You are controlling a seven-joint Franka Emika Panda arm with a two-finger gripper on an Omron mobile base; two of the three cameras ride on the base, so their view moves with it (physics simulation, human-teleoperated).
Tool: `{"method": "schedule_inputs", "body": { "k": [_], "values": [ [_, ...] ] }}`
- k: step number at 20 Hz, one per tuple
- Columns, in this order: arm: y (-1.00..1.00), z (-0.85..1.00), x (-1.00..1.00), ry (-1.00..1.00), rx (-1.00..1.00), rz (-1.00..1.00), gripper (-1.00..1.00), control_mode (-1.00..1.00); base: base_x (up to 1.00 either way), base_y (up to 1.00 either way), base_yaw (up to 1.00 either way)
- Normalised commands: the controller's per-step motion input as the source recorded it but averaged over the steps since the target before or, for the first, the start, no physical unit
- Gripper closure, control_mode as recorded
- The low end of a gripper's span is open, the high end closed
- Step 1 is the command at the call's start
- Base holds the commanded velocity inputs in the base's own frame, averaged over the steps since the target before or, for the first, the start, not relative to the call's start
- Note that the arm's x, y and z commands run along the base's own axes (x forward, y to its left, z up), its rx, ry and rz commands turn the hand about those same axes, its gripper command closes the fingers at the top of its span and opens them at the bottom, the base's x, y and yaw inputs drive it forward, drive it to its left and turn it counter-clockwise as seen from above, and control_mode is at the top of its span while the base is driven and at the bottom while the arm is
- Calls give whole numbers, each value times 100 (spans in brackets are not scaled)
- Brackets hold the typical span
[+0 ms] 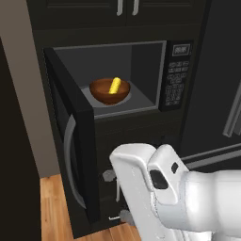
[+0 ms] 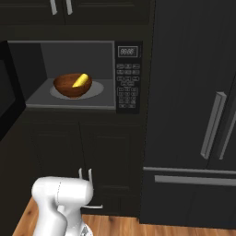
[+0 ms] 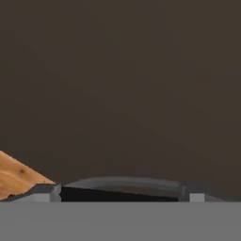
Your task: Pick the corn from the sink and place it in the bowl. Then pick the bowl and place it in the microwave. Then close the microwave door and press the start button.
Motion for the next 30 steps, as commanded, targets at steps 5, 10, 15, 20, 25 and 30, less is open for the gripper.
{"method": "schedule_inputs", "body": {
  "k": [5, 10, 15, 20, 25, 30],
  "values": [
    [75, -39, 73, 1, -1, -24, -100, -100, 0, 0, 0],
    [46, -19, 65, 0, 0, -26, -100, -100, 0, 0, 0],
    [35, -12, 49, 0, -1, -22, -100, -100, 0, 0, 0],
    [-75, 0, 0, -1, 4, -25, -100, -100, 0, 0, 0],
    [-96, 0, 24, 0, 5, -29, -100, -100, 0, 0, 0],
    [-23, 0, 46, -2, -1, -27, -100, -100, 0, 0, 0]
  ]
}}
